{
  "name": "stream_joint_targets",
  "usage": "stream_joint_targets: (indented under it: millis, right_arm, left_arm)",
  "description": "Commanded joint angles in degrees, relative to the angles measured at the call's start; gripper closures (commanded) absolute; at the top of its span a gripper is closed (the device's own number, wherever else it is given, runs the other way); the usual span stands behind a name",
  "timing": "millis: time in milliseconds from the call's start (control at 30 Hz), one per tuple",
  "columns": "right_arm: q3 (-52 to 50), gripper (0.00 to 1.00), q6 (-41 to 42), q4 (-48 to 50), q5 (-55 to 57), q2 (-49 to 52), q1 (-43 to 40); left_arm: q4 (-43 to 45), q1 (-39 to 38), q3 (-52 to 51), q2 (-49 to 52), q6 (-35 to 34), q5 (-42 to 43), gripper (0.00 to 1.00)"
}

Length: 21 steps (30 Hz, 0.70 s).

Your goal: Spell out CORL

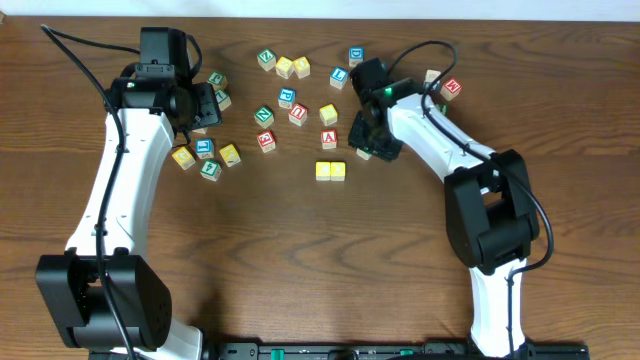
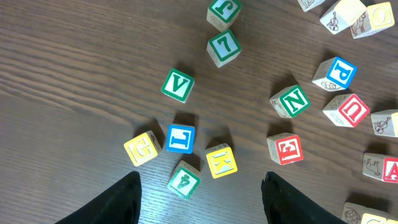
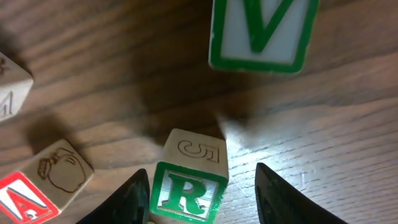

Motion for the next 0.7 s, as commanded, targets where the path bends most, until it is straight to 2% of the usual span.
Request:
stream_joint_targets:
  millis: [0,200,533,667]
  right_arm:
    - [-0.37,0.55,0.76,0.26,0.28,0.55,0.39]
    - [-0.35,0.65,-3.43,0.26,0.24,0.55,0.59]
    - [-0.37,0.67,-14.75,-0.07,-1.62,0.55,0.66]
    - [-0.35,0.69,-15.58,-1.18,-1.88,0.55,0.66]
  left_arm:
    - [-0.11,0.22,-0.57,0.55,0.13,0.09,0.39]
    - [-0.09,0.22,-0.57,0.55,0.13,0.09,0.39]
    - [-0.11,0.22,-0.57,0.57,0.13,0.09,0.39]
    - [-0.11,0.22,-0.57,0.55,0.13,0.09,0.39]
